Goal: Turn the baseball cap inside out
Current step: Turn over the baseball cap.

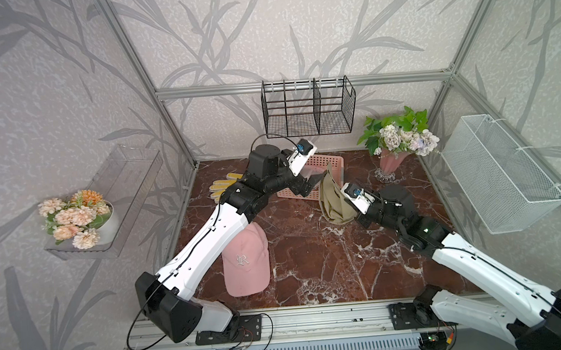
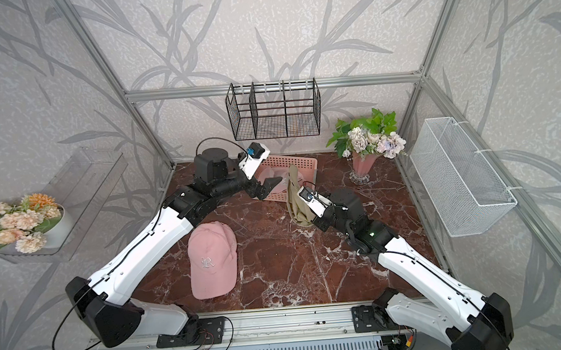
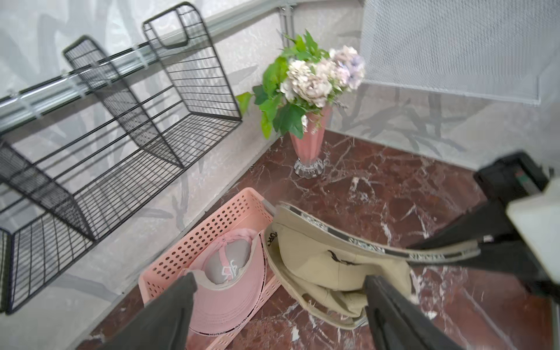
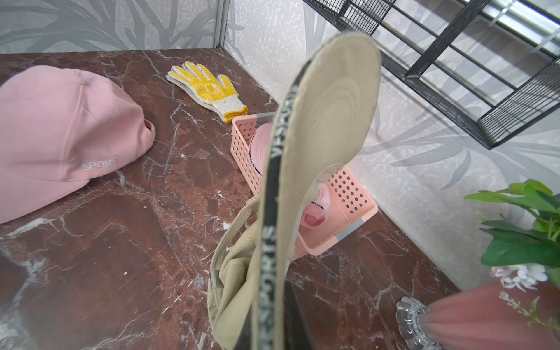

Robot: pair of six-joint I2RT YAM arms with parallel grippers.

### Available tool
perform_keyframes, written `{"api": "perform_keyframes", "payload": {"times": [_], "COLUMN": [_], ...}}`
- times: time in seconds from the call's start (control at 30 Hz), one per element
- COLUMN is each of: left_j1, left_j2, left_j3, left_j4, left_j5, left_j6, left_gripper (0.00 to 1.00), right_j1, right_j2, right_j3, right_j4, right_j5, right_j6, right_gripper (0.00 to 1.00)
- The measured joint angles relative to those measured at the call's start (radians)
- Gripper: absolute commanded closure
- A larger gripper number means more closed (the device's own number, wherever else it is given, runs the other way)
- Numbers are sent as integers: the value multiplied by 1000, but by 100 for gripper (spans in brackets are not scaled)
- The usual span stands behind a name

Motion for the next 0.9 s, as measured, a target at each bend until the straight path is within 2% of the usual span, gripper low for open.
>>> {"api": "perform_keyframes", "payload": {"times": [0.17, 0.33, 0.5, 0.8, 0.9], "left_j1": [-66, -84, -89, -97, -90], "left_j2": [0, 0, 1, 68, 89], "left_j3": [0, -2, -3, -2, -2], "left_j4": [-40, -37, -37, -116, -134], "left_j5": [-24, -43, -37, 81, 111], "left_j6": [257, 393, 465, 522, 520], "left_gripper": [4, 4, 8, 19, 34], "right_j1": [0, 0, 0, 0, 0], "right_j2": [2, 10, 28, 37, 37], "right_j3": [92, 141, 160, 179, 179], "right_j4": [-143, -237, -298, -345, -377], "right_j5": [-79, -138, -185, -222, -224], "right_j6": [50, 79, 89, 97, 103], "right_gripper": [100, 100, 100, 100, 100]}}
